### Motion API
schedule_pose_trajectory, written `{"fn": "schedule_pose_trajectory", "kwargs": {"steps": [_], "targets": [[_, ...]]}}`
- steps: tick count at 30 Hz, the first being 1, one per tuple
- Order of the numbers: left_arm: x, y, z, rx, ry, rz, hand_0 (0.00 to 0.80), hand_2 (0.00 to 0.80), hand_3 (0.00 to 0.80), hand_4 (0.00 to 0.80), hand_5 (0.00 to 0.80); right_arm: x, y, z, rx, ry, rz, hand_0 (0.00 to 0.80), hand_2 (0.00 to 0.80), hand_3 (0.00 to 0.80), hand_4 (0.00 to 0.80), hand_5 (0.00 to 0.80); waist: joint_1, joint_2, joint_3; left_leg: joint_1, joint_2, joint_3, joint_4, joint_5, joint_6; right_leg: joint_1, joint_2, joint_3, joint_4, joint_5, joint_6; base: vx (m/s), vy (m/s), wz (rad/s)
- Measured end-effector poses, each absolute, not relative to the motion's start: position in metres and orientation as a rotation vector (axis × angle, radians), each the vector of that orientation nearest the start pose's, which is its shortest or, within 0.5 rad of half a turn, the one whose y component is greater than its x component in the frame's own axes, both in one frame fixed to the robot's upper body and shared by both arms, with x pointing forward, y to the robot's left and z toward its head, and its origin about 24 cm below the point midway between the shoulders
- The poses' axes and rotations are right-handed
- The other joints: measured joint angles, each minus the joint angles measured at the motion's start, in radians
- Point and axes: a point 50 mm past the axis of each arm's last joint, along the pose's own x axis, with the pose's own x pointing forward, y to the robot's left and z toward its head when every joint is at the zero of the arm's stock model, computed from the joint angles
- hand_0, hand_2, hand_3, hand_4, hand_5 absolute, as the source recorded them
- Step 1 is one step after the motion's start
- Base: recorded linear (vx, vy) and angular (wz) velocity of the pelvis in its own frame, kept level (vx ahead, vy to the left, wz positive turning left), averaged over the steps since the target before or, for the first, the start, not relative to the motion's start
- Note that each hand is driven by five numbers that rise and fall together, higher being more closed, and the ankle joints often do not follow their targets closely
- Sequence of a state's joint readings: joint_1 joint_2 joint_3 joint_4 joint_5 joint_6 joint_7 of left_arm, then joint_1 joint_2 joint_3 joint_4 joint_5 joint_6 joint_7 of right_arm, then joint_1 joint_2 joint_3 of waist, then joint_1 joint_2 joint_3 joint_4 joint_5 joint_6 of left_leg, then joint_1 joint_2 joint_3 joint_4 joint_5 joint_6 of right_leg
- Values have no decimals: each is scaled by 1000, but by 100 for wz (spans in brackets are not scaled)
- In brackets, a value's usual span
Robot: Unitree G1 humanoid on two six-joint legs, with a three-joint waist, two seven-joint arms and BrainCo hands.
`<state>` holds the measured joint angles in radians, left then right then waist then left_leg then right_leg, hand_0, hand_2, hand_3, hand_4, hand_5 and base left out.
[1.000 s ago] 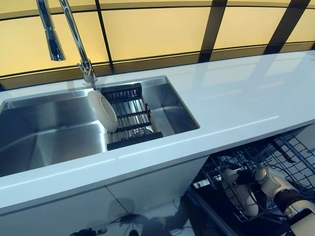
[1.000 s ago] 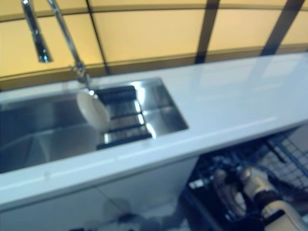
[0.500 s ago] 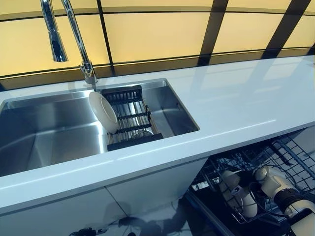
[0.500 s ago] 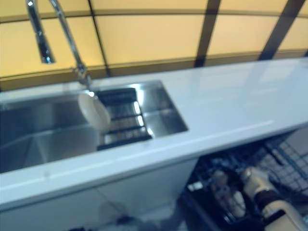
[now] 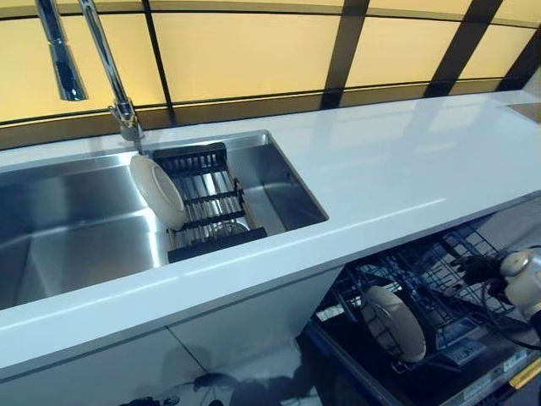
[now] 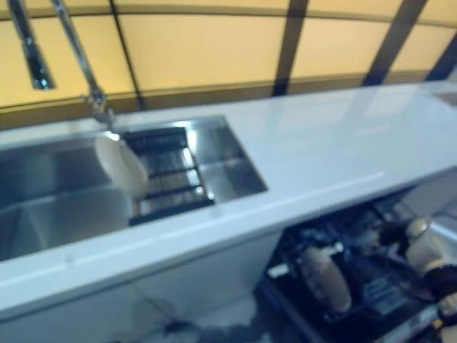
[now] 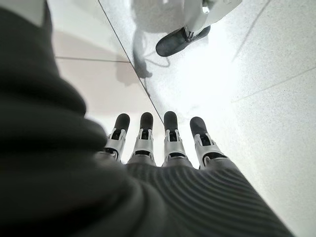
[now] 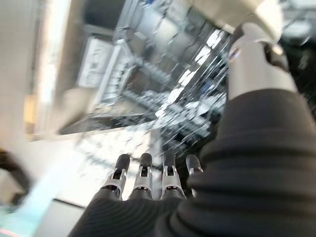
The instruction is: Take plates into dishwasher
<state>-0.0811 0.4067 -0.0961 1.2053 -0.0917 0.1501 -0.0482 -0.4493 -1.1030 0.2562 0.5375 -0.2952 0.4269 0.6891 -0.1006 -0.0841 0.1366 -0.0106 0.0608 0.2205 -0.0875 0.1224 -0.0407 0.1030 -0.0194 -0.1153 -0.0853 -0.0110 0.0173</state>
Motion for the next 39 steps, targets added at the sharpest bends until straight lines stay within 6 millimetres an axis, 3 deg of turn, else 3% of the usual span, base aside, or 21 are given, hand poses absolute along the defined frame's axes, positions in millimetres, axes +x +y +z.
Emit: {"fn": "schedule_pose_trajectory", "kwargs": {"steps": [7, 14, 17, 20, 25, 30, 31, 39], "targets": [[113, 298, -136, 294, 1263, 197, 0, 0, 0, 0, 0, 261, -438, 176, -937, 953, -162, 0, 0, 0, 0, 0, -20, -1, 1, 4, 3, 8, 0, -1, -1, 0, 1, 8, -3, 1, 1, 6, 5, -2], [110, 295, -138, 294, 1260, 192, 0, 0, 0, 0, 0, 262, -457, 224, -847, 742, -439, 0, 0, 0, 0, 0, 6, 2, 2, 16, 2, 14, 1, -5, -1, 11, 0, 14, -3, 1, 0, 13, 7, -3], [105, 293, -140, 311, 1275, 172, 0, 0, 0, 0, 0, 271, -451, 244, -837, 634, -486, 0, 0, 0, 0, 0, 8, 4, 2, 17, 1, 12, 1, -5, -1, 14, 0, 12, -4, 1, 0, 9, 25, 2], [101, 290, -142, 313, 1287, 156, 0, 0, 0, 0, 0, 288, -436, 270, -897, 490, -527, 0, 0, 0, 0, 0, 11, 12, 1, 17, -1, 4, 2, -3, 1, 19, -1, 6, -3, 1, 0, 11, 43, 7], [98, 285, -145, 328, 1305, 114, 0, 0, 0, 0, 0, 315, -389, 309, -1065, 215, -478, 0, 0, 0, 0, 0, 29, 22, 1, 16, -2, -5, 2, -2, 2, 22, -1, -3, -5, 1, 0, -3, 45, 6], [94, 278, -149, 325, 1337, 88, 0, 0, 0, 0, 0, 336, -334, 337, -1283, -27, -363, 0, 0, 0, 0, 0, 58, 29, -3, 12, -8, -23, 2, 1, 5, 28, -3, -17, -5, -1, 2, 10, 28, 12], [95, 274, -149, 335, 1340, 67, 0, 0, 0, 0, 0, 340, -314, 346, -1349, -115, -327, 0, 0, 0, 0, 0, 63, 29, -4, 8, -10, -37, 2, 2, 6, 32, -3, -33, -5, -4, 3, 3, -45, 29], [103, 265, -150, 456, 1313, -53, 0, 0, 0, 0, 0, 336, -233, 381, -1661, -557, -199, 0, 0, 0, 0, 0, 95, 26, -7, -52, -26, -148, 4, 48, 6, 48, 14, -92, -1, -31, -7, -27, -27, 54]]}}
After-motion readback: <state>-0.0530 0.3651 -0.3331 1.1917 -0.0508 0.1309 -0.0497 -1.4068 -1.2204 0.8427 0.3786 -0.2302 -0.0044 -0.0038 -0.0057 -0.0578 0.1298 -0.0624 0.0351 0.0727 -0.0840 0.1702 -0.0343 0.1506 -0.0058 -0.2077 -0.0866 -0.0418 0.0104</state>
